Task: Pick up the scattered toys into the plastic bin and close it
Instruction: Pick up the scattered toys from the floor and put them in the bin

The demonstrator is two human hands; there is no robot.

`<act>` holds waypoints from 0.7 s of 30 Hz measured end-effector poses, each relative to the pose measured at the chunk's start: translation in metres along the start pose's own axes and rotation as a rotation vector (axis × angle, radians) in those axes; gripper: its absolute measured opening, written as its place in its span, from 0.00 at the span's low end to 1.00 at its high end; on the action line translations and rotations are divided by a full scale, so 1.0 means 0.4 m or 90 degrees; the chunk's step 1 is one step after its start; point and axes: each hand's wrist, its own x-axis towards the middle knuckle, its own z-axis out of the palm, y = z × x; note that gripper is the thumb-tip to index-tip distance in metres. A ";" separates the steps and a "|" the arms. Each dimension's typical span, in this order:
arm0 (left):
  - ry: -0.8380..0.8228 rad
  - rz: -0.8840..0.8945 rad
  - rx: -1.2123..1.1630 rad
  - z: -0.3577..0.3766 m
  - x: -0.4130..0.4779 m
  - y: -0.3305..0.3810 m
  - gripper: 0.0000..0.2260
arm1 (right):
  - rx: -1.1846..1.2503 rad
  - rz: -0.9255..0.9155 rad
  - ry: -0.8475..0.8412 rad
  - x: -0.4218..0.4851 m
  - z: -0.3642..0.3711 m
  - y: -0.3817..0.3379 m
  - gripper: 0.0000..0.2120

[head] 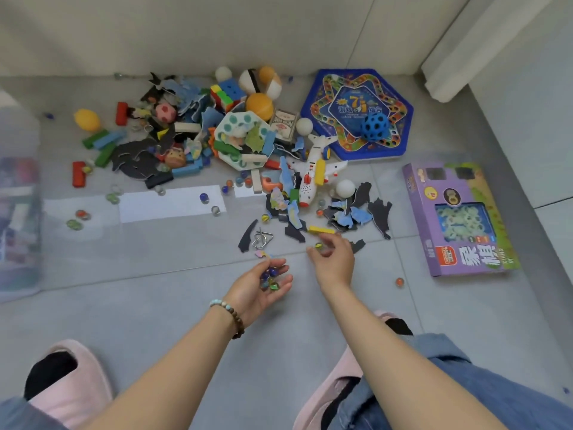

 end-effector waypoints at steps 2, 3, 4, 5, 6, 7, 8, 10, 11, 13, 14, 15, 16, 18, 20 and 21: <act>-0.006 -0.007 -0.010 0.003 0.010 0.002 0.12 | -0.026 -0.025 0.009 0.002 0.014 -0.001 0.09; -0.008 -0.011 -0.012 0.004 0.015 0.004 0.12 | -0.032 -0.020 0.011 0.000 0.019 -0.003 0.07; -0.009 -0.012 -0.014 0.005 0.019 0.009 0.12 | -0.017 -0.001 0.008 0.000 0.023 -0.006 0.06; -0.011 -0.013 -0.014 0.006 0.022 0.012 0.12 | 0.032 0.037 -0.011 -0.004 0.022 -0.014 0.05; -0.016 -0.015 -0.014 0.011 0.025 0.015 0.12 | 0.114 0.083 -0.047 -0.009 0.017 -0.029 0.05; -0.023 -0.018 -0.014 0.016 0.029 0.017 0.13 | 0.203 0.127 -0.099 -0.017 0.009 -0.049 0.06; -0.030 -0.019 -0.018 0.023 0.032 0.019 0.13 | 0.272 0.145 -0.164 -0.024 0.001 -0.068 0.06; -0.038 -0.012 -0.034 0.041 0.037 0.025 0.12 | 0.250 0.089 -0.297 -0.030 -0.016 -0.095 0.07; -0.037 -0.002 -0.041 0.051 0.039 0.030 0.12 | 0.209 0.041 -0.323 -0.027 -0.025 -0.101 0.07; -0.018 0.016 -0.057 0.069 0.043 0.042 0.11 | 0.138 -0.036 -0.239 -0.002 -0.042 -0.096 0.04; -0.007 0.024 -0.060 0.075 0.047 0.047 0.11 | 0.108 -0.053 -0.161 0.016 -0.052 -0.085 0.04; -0.002 0.028 -0.055 0.078 0.050 0.050 0.11 | 0.079 -0.064 -0.099 0.037 -0.065 -0.071 0.05; 0.001 0.031 -0.044 0.080 0.051 0.053 0.11 | 0.048 -0.078 -0.074 0.058 -0.077 -0.057 0.07; 0.004 0.029 -0.030 0.081 0.057 0.054 0.11 | -0.042 -0.111 -0.114 0.094 -0.091 -0.026 0.13; 0.009 0.024 -0.029 0.079 0.066 0.050 0.12 | -0.106 -0.128 -0.154 0.119 -0.092 -0.001 0.13; 0.011 0.023 -0.030 0.076 0.070 0.048 0.12 | -0.116 -0.135 -0.154 0.126 -0.088 0.006 0.12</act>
